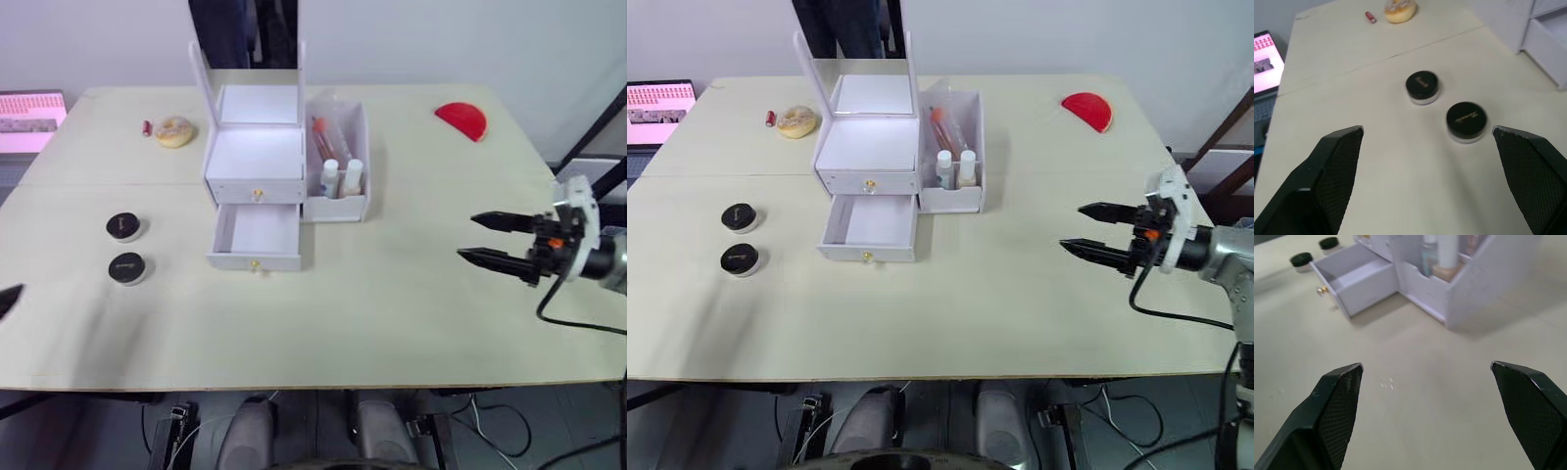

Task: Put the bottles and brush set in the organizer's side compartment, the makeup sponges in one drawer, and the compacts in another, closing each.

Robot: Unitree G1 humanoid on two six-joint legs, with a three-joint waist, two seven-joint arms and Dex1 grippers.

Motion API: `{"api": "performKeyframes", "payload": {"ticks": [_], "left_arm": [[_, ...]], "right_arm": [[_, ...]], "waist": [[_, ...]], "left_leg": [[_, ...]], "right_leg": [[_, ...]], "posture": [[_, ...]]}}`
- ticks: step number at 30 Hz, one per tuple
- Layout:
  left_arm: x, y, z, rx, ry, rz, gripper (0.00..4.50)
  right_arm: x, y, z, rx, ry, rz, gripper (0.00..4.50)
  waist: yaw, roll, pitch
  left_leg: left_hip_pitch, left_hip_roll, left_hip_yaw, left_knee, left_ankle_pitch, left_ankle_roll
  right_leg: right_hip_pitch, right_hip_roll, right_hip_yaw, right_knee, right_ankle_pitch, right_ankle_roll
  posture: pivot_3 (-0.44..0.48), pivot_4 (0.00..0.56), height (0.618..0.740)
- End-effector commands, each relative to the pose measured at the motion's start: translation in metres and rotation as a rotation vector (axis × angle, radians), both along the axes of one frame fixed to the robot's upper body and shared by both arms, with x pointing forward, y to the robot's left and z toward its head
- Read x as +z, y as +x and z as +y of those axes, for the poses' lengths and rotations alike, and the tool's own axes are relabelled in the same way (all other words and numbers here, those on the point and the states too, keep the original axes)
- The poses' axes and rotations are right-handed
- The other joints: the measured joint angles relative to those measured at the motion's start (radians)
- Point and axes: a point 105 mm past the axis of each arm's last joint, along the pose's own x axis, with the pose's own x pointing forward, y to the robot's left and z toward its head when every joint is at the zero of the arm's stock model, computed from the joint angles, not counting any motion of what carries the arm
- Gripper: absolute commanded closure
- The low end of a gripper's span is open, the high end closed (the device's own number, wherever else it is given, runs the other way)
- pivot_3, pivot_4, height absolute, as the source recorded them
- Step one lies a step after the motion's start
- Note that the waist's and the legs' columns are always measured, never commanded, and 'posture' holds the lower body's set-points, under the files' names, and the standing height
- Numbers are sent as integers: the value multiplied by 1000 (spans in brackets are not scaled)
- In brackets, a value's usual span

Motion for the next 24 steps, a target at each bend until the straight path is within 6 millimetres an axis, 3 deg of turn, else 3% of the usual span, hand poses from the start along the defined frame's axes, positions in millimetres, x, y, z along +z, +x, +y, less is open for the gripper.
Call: {"api": "performKeyframes", "payload": {"ticks": [1, 5, 10, 20, 24], "left_arm": [[8, -3, 21, 37, 18, -26, 60], [1, -5, 34, 51, 17, 3, 60], [-1, 1, 36, 33, -6, 2, 60], [-2, 9, 32, -1, -12, 6, 60], [-6, 10, 28, -4, -21, 4, 60]], "right_arm": [[17, -9, -17, -48, -20, -63, 0], [15, -18, -33, -108, -32, -38, 0], [9, -26, -35, -129, -32, -22, 0], [13, -26, -21, -109, -28, -37, 0], [16, -23, -6, -67, -32, -50, 0]], "waist": [[-1, 0, 0], [-9, -1, 0], [-15, -1, 0], [-16, -1, 0], [-16, -1, 0]], "left_leg": [[0, 0, 0, 0, 0, 0], [0, 0, 0, 0, 0, 0], [0, 0, 0, 0, 0, 0], [0, 0, 0, 0, 0, 0], [0, 0, 0, 0, 0, 0]], "right_leg": [[0, 0, 0, 0, 0, 0], [0, 0, 0, 0, 0, 0], [0, 0, 0, 0, 0, 0], [0, 0, 0, 0, 1, -1], [0, 0, 0, 1, 1, -1]], "posture": [[0, 150, 739], [0, 150, 739], [0, 150, 739], [0, 150, 739], [0, 150, 739]]}}
